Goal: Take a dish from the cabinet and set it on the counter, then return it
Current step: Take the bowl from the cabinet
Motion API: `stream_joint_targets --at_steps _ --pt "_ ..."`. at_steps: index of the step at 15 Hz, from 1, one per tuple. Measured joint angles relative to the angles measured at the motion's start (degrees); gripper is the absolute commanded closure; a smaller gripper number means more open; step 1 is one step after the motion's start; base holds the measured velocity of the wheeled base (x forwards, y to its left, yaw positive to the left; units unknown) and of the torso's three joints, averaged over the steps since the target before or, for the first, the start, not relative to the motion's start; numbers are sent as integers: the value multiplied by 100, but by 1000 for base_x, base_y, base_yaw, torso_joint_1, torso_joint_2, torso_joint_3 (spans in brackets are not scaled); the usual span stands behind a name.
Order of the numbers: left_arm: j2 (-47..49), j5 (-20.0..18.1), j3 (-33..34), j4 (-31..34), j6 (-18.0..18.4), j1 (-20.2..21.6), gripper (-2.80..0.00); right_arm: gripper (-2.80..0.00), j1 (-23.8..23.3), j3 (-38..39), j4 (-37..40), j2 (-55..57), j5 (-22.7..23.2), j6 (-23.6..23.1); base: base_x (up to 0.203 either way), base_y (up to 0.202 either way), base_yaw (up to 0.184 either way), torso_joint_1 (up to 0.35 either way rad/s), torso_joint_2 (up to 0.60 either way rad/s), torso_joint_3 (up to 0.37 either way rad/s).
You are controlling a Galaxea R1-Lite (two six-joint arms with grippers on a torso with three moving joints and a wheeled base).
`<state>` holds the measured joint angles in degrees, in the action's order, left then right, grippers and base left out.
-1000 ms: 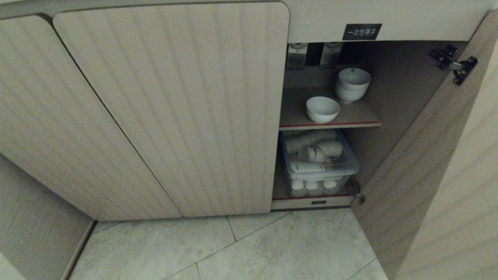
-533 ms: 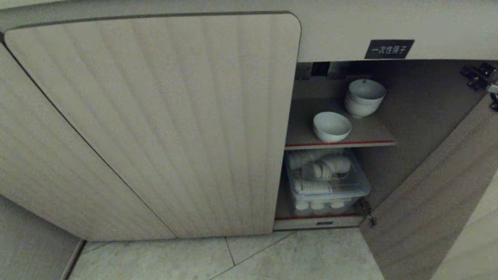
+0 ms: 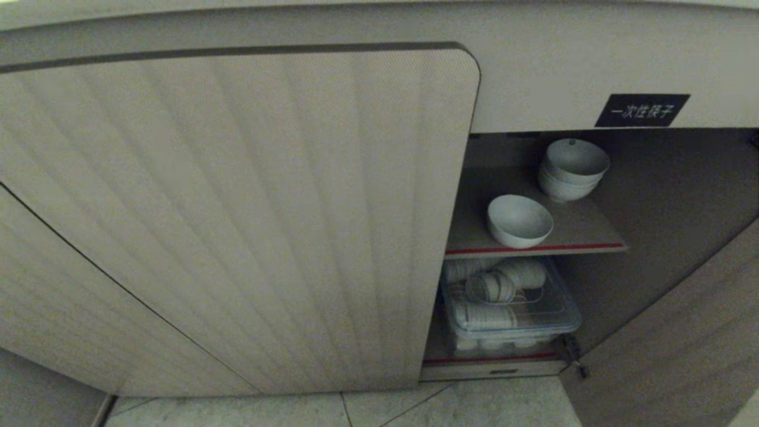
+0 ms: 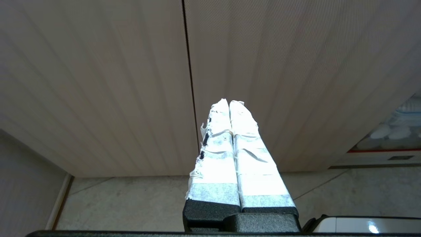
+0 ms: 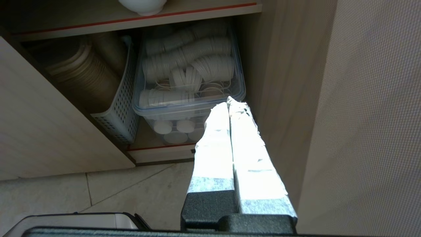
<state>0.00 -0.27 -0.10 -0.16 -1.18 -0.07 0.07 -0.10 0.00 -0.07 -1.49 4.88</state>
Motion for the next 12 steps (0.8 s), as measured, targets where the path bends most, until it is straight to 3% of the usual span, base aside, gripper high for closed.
stream_joint_targets --at_steps 12 --pt "0 -3 0 11 6 5 0 0 0 0 0 0 1 2 0 0 0 0 0 0"
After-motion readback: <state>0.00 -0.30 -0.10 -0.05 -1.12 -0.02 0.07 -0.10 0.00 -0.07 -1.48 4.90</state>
